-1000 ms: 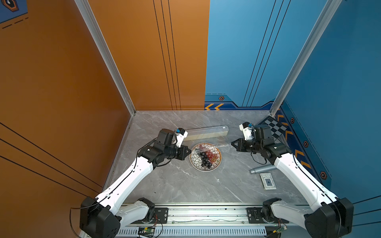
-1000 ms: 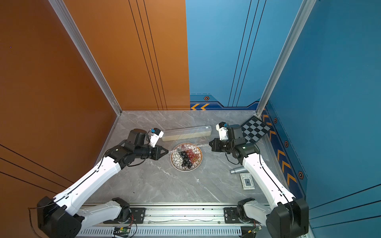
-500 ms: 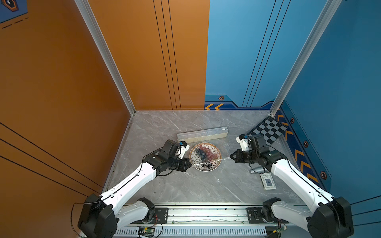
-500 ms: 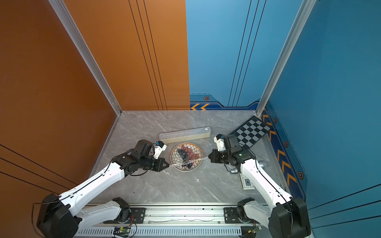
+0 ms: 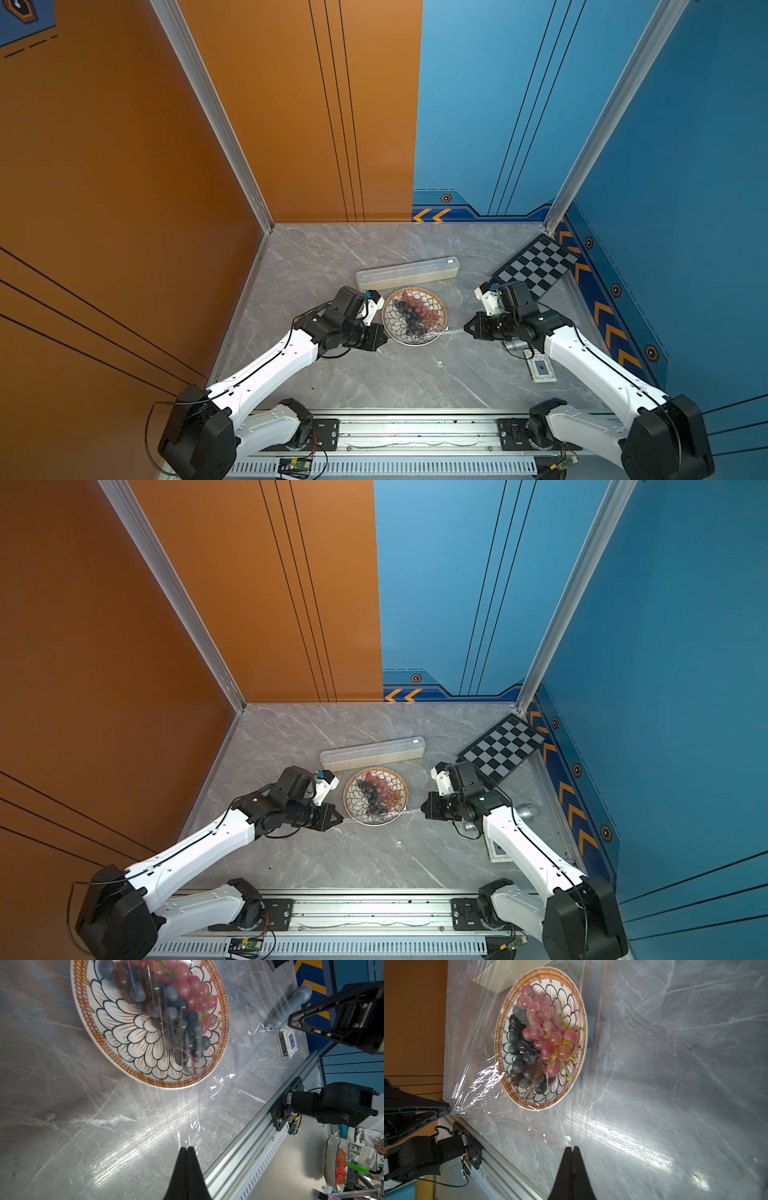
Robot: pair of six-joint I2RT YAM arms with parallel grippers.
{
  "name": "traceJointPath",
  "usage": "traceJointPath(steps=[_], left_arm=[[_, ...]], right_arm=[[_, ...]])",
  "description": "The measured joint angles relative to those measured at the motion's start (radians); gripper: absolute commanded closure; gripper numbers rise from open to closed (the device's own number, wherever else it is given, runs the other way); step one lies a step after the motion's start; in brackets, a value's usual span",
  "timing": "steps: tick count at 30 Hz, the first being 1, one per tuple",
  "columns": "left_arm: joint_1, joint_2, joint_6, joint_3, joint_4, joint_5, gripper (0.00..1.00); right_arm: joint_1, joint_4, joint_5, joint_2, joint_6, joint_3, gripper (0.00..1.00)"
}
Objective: Wrap the plate with plastic wrap
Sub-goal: Cover the plate with plastic wrap.
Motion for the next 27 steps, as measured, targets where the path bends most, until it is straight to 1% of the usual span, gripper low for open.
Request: traceJointPath(steps=[6, 13, 27], left_arm=[[-0.001, 0.000, 0.000, -0.030, 0.002, 0.000, 1.00], [-0.008, 0.008, 0.000, -0.039, 0.004, 0.000, 1.00], [-0.027, 0.083, 0.001, -0.059, 0.018, 0.000, 1.00]], right_arm=[[0.000, -0.008, 0.005, 0.009, 0.000, -0.021, 1.00], [0.010, -0.008, 0.006, 0.064, -0.002, -0.028, 1.00], [0.035, 0.003, 0.008, 0.147, -0.004, -0.036, 1.00]])
